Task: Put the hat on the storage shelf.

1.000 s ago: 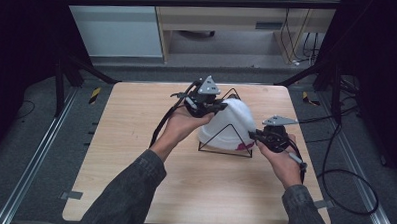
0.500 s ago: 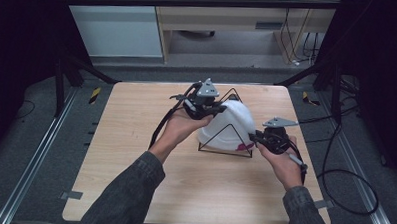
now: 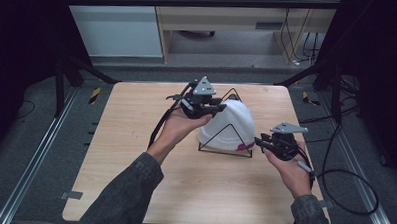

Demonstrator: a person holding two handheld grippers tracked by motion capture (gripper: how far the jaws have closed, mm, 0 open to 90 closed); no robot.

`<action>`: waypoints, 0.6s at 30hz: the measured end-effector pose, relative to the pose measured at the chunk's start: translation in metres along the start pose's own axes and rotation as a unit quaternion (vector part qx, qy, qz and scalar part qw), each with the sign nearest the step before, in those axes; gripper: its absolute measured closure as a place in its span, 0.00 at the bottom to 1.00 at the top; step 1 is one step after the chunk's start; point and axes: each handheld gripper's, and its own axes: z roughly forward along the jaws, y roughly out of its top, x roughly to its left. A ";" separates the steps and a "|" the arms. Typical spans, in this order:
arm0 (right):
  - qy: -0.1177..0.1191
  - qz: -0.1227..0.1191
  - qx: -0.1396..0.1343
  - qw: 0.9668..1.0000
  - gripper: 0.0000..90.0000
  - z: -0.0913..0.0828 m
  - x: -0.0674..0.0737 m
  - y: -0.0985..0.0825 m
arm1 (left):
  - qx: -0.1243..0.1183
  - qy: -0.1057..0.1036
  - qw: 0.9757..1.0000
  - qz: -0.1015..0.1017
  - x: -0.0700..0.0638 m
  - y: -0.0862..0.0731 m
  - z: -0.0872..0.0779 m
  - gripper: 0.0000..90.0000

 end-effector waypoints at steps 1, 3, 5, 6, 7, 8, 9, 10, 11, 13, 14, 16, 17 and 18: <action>0.000 -0.001 -0.001 1.000 0.74 -0.001 0.000 0.000 | -0.001 0.000 1.000 0.001 0.000 0.000 -0.001 0.80; -0.001 -0.002 -0.002 1.000 0.73 -0.005 0.002 -0.001 | -0.003 -0.001 1.000 0.004 -0.001 0.001 -0.005 0.80; -0.001 -0.004 -0.005 1.000 0.73 -0.008 0.003 -0.002 | -0.004 -0.001 1.000 0.003 -0.002 0.001 -0.007 0.78; -0.001 -0.006 -0.005 1.000 0.73 -0.009 0.003 -0.003 | -0.005 0.000 1.000 0.003 -0.002 0.001 -0.008 0.78; -0.001 -0.004 -0.005 1.000 0.73 -0.010 0.004 -0.003 | -0.006 0.000 1.000 0.003 -0.003 0.000 -0.009 0.78; 0.000 -0.004 -0.006 1.000 0.73 -0.011 0.004 -0.004 | -0.006 0.000 1.000 0.005 -0.004 0.000 -0.011 0.77; 0.000 -0.004 -0.007 1.000 0.73 -0.012 0.004 -0.004 | -0.007 -0.001 1.000 0.004 -0.005 0.000 -0.011 0.77; -0.001 -0.004 -0.008 1.000 0.73 -0.013 0.004 -0.005 | -0.008 -0.002 1.000 0.004 -0.006 -0.001 -0.012 0.76; 0.000 -0.001 -0.009 1.000 0.72 -0.013 0.005 -0.005 | -0.008 -0.002 1.000 0.006 -0.007 -0.001 -0.014 0.74; -0.001 -0.002 -0.012 1.000 0.71 -0.015 0.007 -0.005 | -0.009 -0.002 1.000 0.008 -0.010 -0.001 -0.016 0.69; -0.001 -0.002 -0.013 1.000 0.70 -0.016 0.008 -0.005 | -0.013 -0.002 1.000 0.009 -0.012 -0.002 -0.018 0.66; 0.000 -0.001 -0.015 1.000 0.68 -0.018 0.010 -0.005 | -0.012 -0.002 1.000 0.013 -0.016 -0.003 -0.022 0.58; -0.001 -0.003 -0.017 1.000 0.66 -0.019 0.011 -0.005 | -0.012 0.001 1.000 0.015 -0.018 -0.003 -0.025 0.53; -0.002 0.000 -0.019 1.000 0.65 -0.021 0.013 -0.004 | -0.010 0.008 1.000 0.017 -0.020 -0.003 -0.028 0.45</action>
